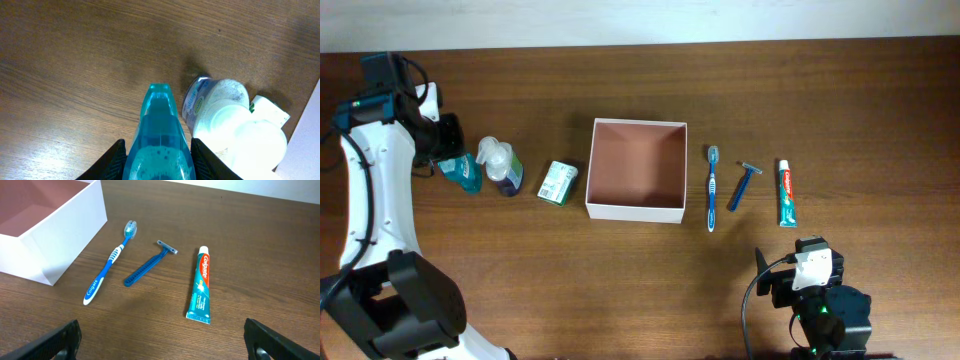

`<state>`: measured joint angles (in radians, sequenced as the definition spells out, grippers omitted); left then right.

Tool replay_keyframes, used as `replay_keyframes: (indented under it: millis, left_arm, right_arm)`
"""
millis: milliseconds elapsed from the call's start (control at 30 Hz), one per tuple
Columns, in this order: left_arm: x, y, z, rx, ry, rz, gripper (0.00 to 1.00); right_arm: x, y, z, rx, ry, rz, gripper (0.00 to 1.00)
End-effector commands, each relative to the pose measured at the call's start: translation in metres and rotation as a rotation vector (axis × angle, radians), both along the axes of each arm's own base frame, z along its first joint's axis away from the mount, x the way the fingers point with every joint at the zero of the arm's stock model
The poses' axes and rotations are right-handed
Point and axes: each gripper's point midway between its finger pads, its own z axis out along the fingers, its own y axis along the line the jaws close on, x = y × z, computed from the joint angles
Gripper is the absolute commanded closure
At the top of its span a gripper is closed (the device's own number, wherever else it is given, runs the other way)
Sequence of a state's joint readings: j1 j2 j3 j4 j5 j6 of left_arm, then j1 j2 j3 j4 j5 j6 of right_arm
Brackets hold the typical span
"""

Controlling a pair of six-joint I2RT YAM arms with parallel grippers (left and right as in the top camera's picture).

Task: Pack container
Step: 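Reach the left gripper to the blue mouthwash bottle and grasp it, then carry the mouthwash bottle into the white box and release it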

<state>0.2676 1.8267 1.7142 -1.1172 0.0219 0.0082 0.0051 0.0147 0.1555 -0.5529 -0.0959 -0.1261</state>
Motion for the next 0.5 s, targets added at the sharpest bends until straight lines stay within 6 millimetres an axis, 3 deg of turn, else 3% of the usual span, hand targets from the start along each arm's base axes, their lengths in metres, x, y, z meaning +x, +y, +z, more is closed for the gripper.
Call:
replay_keyframes:
  millis: [0, 100, 267, 367, 467]
  left_arm:
    - [0.002, 0.0, 0.025, 0.017, -0.059, 0.002, 0.99]
    - [-0.002, -0.002, 0.045, 0.024, -0.085, 0.001, 0.99]
    - [-0.013, -0.012, 0.114, 0.047, -0.198, -0.005, 0.99]
    - [-0.021, -0.031, 0.156, 0.061, -0.28, -0.046, 0.99]
    - [-0.029, -0.061, 0.183, 0.06, -0.343, -0.118, 0.99]
  right_arm:
    - [0.0, -0.001, 0.001, 0.013, -0.005, -0.008, 0.01]
    - [0.0, -0.001, 0.001, 0.013, -0.005, -0.008, 0.01]
    - [0.0, -0.001, 0.001, 0.013, -0.005, -0.008, 0.01]
    - [0.0, -0.001, 0.001, 0.013, -0.005, -0.008, 0.01]
    - [0.0, -0.001, 0.001, 0.013, -0.005, -0.008, 0.01]
